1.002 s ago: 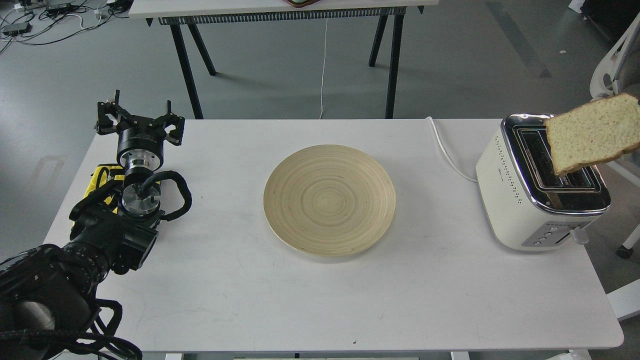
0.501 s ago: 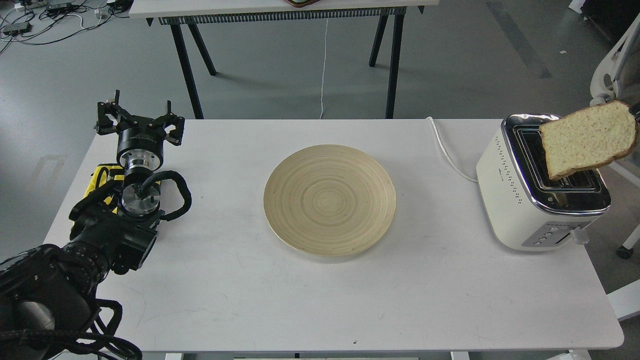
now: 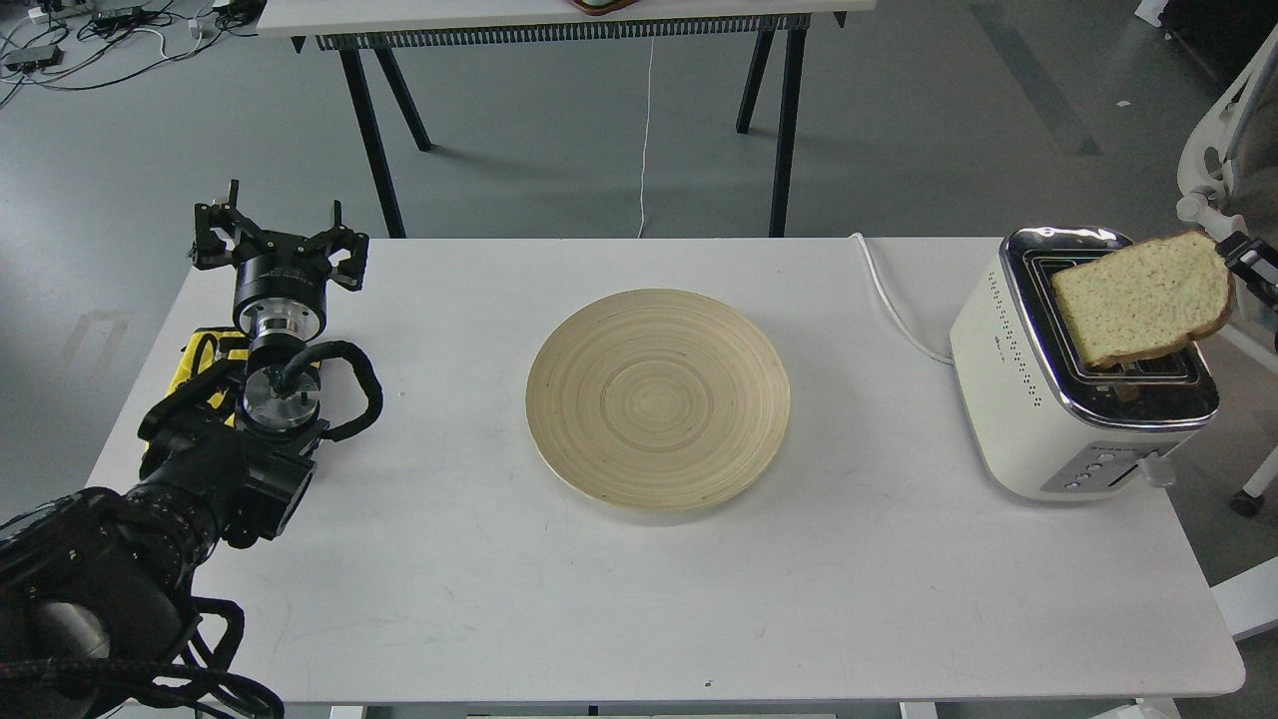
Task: Put bread in toaster with right arm
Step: 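Lower the bread slice into the toaster slot with the right gripper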
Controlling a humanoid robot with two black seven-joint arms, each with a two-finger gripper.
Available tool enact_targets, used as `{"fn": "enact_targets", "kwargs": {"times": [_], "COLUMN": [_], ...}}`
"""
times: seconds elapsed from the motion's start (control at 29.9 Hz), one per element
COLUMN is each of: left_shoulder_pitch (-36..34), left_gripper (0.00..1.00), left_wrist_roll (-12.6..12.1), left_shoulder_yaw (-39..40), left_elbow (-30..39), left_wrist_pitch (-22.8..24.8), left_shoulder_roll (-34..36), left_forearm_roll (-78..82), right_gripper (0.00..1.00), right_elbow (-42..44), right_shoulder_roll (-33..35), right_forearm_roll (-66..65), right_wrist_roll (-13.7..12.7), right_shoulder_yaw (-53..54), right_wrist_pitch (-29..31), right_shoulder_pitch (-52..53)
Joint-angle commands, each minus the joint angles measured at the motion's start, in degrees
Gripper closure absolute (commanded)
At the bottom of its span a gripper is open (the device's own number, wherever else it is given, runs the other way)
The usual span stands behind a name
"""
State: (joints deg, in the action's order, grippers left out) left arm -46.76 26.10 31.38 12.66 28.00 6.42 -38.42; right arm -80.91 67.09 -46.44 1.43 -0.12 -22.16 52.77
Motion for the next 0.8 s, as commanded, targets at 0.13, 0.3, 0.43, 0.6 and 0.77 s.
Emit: {"fn": "enact_targets", "kwargs": {"times": [0.13,0.3,0.43,0.6,0.77], "left_shoulder_pitch": [0.0,0.0,0.0,0.0,0.0], "left_gripper": [0.00,0.00,0.00,0.00,0.00], "left_wrist_roll": [0.0,0.0,0.0,0.0,0.0], "left_shoulder_yaw": [0.0,0.0,0.0,0.0,0.0], "left_elbow": [0.0,0.0,0.0,0.0,0.0], "left_wrist_pitch": [0.0,0.0,0.0,0.0,0.0], "left_shoulder_roll": [0.0,0.0,0.0,0.0,0.0], "left_forearm_roll": [0.0,0.0,0.0,0.0,0.0], "right_gripper": [1.00,0.98,0.73,0.30,0.03], "right_elbow": [3.6,4.6,4.9,4.2,3.8], "right_shoulder_roll": [-6.0,-7.8,-8.2,-8.2,-8.2], "right_forearm_roll": [0.4,0.5,0.5,1.2,1.3], "right_wrist_roll": [-0.1,-0.2,-0.2,-0.2,-0.2], "right_shoulder_yaw": [0.2,0.4,0.4,0.7,1.3], "right_wrist_pitch": [-0.1,-0.1,-0.1,0.0,0.5], "right_shoulder_pitch": [0.0,-0.1,-0.1,-0.2,-0.2]}}
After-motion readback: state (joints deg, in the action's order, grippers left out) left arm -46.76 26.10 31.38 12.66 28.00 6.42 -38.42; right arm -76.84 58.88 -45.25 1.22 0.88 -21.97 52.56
